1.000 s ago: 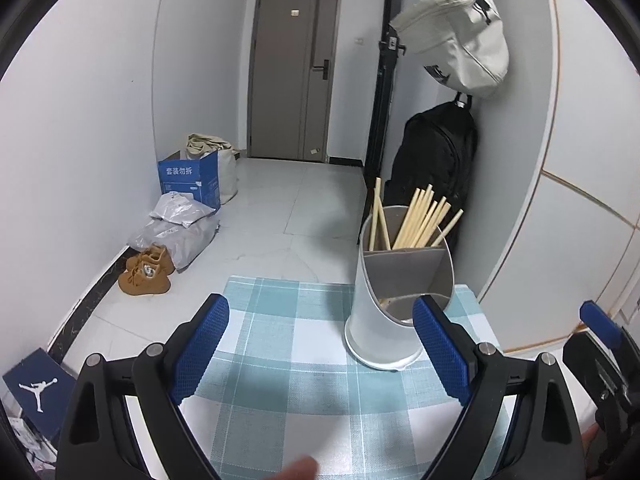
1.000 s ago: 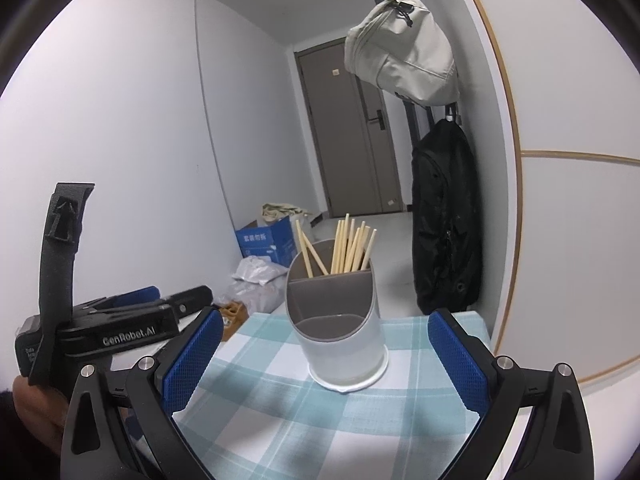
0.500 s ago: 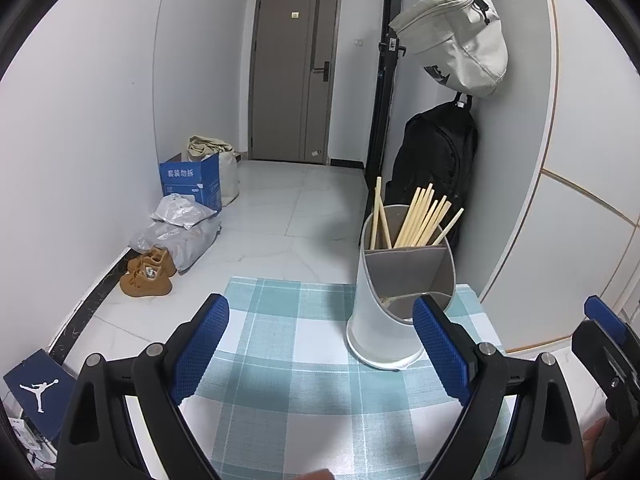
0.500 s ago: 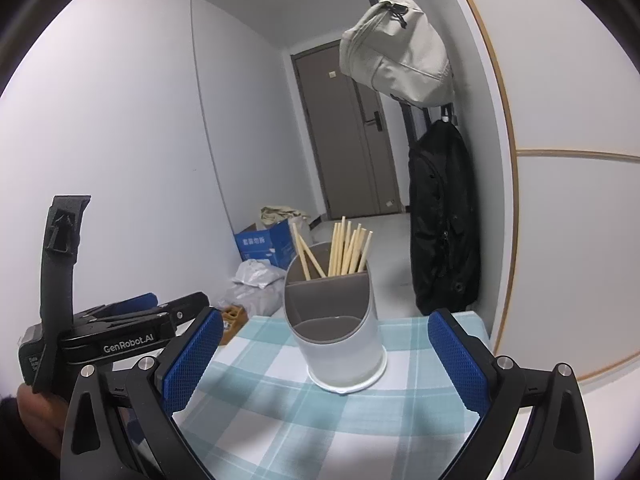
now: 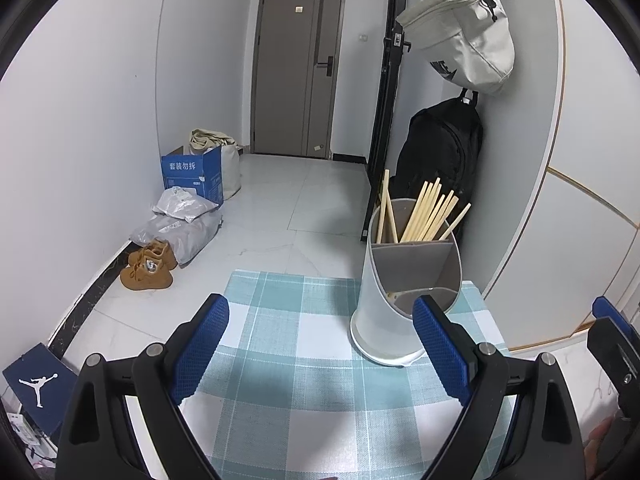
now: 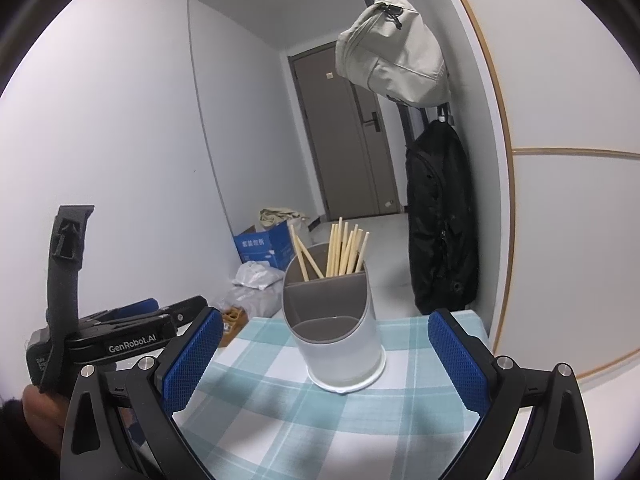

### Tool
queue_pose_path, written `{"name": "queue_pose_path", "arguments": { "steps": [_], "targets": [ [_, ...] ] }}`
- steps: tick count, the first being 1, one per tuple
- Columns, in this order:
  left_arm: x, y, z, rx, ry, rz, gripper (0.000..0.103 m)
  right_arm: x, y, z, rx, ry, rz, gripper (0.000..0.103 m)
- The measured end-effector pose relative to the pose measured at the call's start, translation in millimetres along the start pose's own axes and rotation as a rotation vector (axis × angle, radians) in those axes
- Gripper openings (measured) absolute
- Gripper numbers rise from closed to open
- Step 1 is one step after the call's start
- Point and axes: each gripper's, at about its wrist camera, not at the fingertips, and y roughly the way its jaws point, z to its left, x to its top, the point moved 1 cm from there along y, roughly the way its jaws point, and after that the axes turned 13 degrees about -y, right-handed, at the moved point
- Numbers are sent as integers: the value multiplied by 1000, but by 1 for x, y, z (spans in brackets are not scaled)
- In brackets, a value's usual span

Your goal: Organize utensils

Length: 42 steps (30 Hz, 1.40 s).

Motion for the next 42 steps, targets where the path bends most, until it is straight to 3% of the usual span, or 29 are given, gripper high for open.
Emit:
{"name": "queue_pose_path", "arguments": {
  "steps": [42],
  "targets": [
    [-5, 2, -10, -15, 21, 21, 90, 0, 1, 7, -7, -25, 12, 103]
  ]
}}
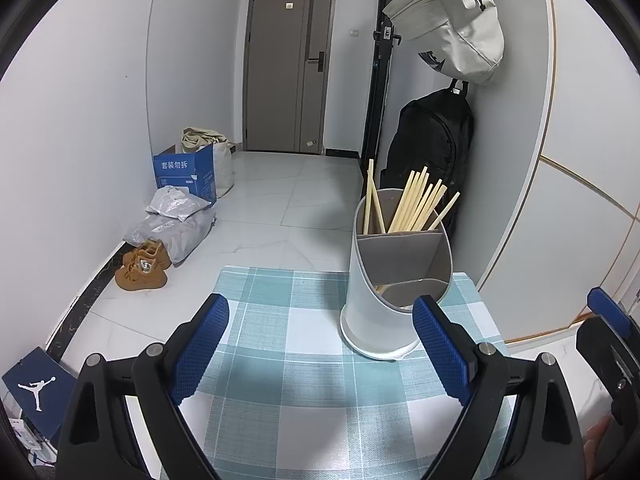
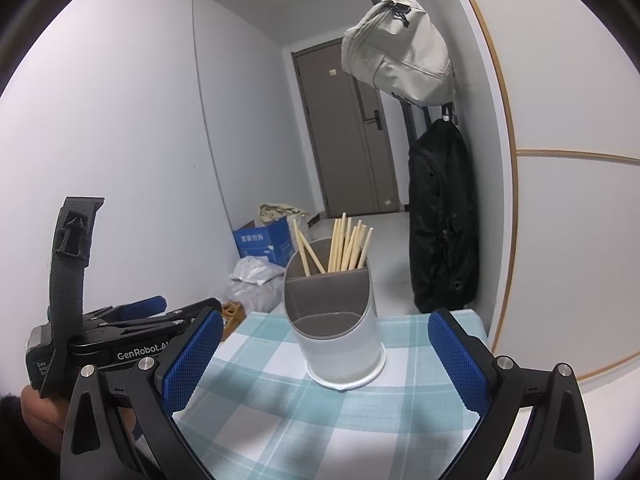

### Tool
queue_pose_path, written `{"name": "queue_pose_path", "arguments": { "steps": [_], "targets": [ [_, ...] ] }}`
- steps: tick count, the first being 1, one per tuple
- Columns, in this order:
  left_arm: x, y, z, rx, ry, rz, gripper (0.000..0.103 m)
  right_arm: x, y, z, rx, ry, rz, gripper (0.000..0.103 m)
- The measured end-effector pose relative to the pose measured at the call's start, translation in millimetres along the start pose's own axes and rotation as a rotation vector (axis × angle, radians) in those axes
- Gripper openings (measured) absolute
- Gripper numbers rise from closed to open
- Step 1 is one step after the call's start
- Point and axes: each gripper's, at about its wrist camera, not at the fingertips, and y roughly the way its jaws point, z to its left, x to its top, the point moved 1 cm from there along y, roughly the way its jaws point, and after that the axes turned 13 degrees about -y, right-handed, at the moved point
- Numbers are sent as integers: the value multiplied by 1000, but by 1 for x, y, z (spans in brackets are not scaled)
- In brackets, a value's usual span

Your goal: Organize utensils

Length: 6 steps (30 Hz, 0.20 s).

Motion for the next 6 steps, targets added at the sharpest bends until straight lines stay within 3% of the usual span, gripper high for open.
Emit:
{"name": "queue_pose_path", "arguments": {
  "steps": [6],
  "targets": [
    [1, 0, 1, 0, -10, -2, 90, 0, 2, 1, -2, -2, 4, 103]
  ]
}}
